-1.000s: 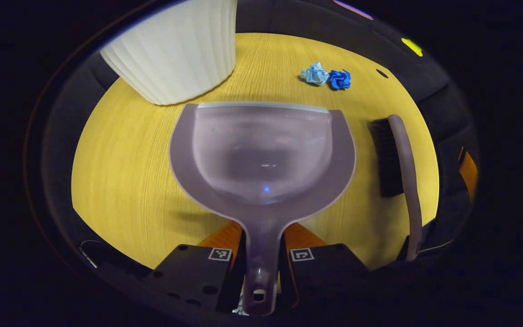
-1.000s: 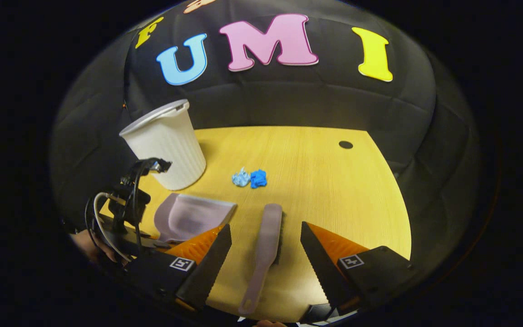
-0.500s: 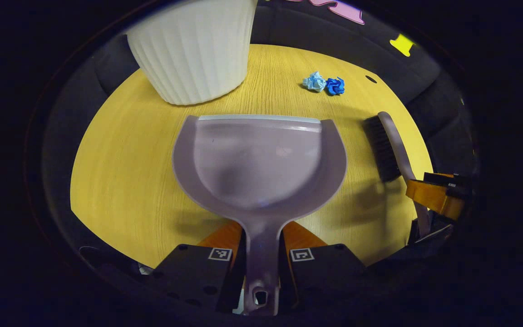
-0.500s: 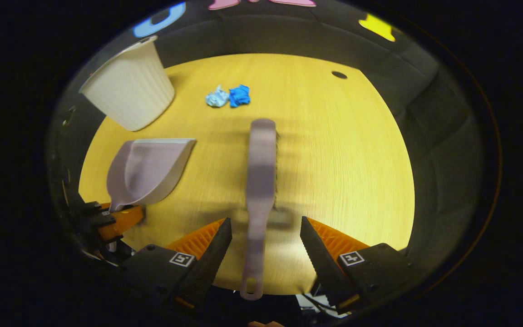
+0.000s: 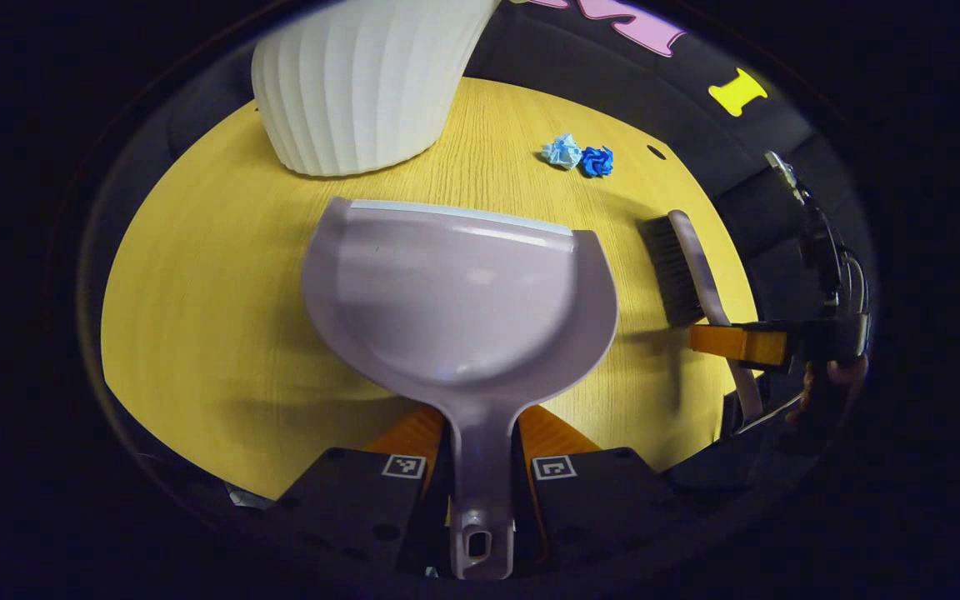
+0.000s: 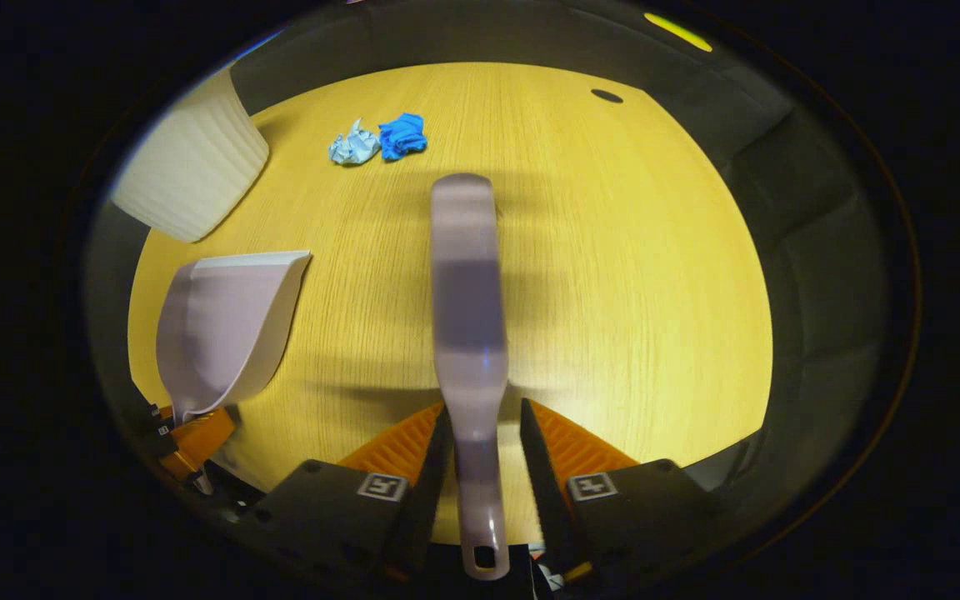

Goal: Pick up the small broom and dustpan from the desktop, sweep the trash into the dustpan with the broom, and then empty the trash into the garbage bin.

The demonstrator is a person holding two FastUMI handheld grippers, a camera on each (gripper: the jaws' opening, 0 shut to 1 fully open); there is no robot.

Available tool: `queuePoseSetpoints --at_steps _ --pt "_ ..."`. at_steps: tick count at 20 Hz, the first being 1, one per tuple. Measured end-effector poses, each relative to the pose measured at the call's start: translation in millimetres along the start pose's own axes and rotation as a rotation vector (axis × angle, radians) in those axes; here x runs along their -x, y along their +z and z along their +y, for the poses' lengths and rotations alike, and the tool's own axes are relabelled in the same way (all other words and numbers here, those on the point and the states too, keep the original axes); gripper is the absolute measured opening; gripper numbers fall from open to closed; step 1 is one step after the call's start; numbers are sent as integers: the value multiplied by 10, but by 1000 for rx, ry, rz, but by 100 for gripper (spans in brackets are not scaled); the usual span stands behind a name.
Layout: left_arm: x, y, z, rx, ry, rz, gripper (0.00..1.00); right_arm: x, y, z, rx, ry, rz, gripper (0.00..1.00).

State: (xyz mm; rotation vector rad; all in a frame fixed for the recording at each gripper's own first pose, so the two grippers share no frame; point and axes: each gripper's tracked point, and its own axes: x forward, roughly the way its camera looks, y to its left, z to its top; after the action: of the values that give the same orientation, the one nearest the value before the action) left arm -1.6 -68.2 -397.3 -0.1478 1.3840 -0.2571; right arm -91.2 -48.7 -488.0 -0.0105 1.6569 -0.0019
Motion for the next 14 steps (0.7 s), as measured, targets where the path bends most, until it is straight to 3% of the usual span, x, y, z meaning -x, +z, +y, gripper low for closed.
queuePoseSetpoints --at_steps 1,5,6,9,10,11,14 --pt "-3 -7 1 -4 1 2 30 -47 -4 7 -12 0 15 38" --pt "-25 -21 19 -6 -7 15 30 -174 16 50 9 17 48 39" --pt "-30 -7 26 -10 -6 15 31 -167 48 78 -1 36 55 31" --pt "-9 1 24 -25 3 24 30 -169 131 83 11 83 84 29" --pt "-5 12 20 -35 6 28 30 -176 202 41 16 84 91 22" --pt "3 20 30 -50 14 29 30 -179 288 4 17 84 94 29" --pt "52 105 80 -112 64 32 30 -176 702 -162 64 67 71 29"
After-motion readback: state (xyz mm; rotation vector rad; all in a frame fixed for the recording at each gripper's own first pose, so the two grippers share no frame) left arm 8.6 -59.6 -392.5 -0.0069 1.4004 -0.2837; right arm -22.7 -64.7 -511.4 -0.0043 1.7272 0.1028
